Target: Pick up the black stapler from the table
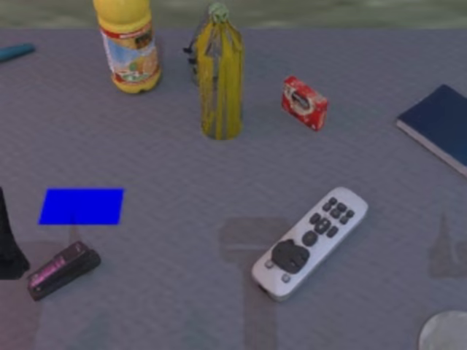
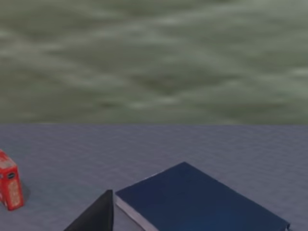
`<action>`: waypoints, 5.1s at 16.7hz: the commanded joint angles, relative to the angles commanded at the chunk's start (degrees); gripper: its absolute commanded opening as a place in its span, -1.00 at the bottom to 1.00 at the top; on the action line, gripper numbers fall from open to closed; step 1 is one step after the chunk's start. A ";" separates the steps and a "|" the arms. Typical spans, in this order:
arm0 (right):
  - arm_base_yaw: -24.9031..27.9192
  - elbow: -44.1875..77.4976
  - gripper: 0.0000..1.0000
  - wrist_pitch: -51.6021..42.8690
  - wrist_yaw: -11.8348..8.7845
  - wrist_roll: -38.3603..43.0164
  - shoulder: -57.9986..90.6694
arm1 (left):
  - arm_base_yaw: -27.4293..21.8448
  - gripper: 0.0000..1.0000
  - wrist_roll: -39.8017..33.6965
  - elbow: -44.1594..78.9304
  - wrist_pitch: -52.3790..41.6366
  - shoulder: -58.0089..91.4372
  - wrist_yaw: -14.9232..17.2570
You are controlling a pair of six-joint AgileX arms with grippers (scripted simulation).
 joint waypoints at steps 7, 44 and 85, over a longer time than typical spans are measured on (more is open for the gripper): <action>0.00 0.00 1.00 0.00 0.00 0.00 0.00 | -1.53 1.00 5.18 8.21 -7.71 9.21 0.19; 0.00 0.00 1.00 0.00 0.00 0.00 0.00 | -10.72 1.00 42.83 50.36 -40.81 99.39 -0.10; 0.00 0.00 1.00 0.00 0.00 0.00 0.00 | -9.82 -1.00 42.50 64.68 -64.31 90.19 -0.10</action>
